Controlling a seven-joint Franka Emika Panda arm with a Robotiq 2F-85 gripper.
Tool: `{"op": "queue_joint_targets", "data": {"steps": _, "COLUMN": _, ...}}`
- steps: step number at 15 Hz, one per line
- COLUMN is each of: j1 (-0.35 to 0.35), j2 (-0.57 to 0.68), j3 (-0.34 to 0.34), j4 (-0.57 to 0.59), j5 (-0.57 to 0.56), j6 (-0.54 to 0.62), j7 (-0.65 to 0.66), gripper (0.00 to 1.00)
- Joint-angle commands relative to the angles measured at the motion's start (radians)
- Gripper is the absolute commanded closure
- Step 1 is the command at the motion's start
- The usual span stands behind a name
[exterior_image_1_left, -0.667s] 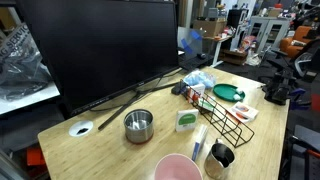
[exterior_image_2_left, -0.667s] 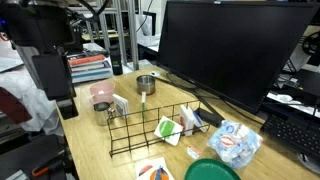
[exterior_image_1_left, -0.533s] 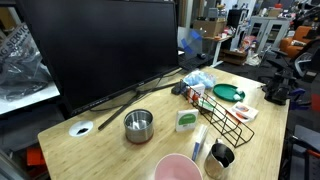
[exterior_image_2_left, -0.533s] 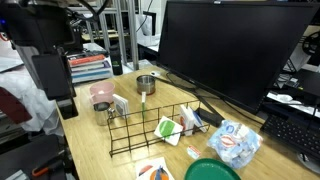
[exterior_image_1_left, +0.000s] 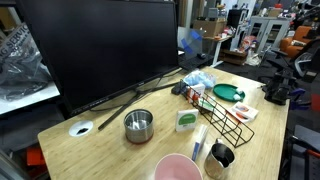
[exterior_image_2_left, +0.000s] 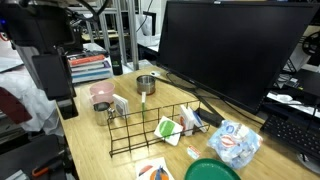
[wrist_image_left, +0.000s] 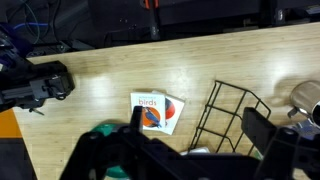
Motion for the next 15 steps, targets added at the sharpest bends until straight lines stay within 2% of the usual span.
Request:
{"op": "queue_joint_targets", "data": {"steps": 1, "j1": -0.001, "j2": 0.0, "j3": 0.002, "j4": 0.002, "j5": 0.001, "j6": -0.002, "j7": -0.001, "gripper": 0.0}}
{"op": "queue_joint_targets", "data": {"steps": 8, "j1": 0.002, "j2": 0.07, "j3": -0.005, "j4": 0.071, "j5": -0.003, "j6": 0.003, "j7": -0.024, "gripper": 0.0}}
{"op": "queue_joint_targets", "data": {"steps": 12, "j1": 0.013, "j2": 0.166, "j3": -0.017, "j4": 0.151, "j5": 0.01, "j6": 0.018, "j7": -0.054, "gripper": 0.0}}
{"op": "queue_joint_targets", "data": {"steps": 15, "j1": 0.016, "j2": 0.271, "j3": -0.039, "j4": 0.222, "j5": 0.02, "j6": 0.073, "j7": -0.08, "gripper": 0.0}}
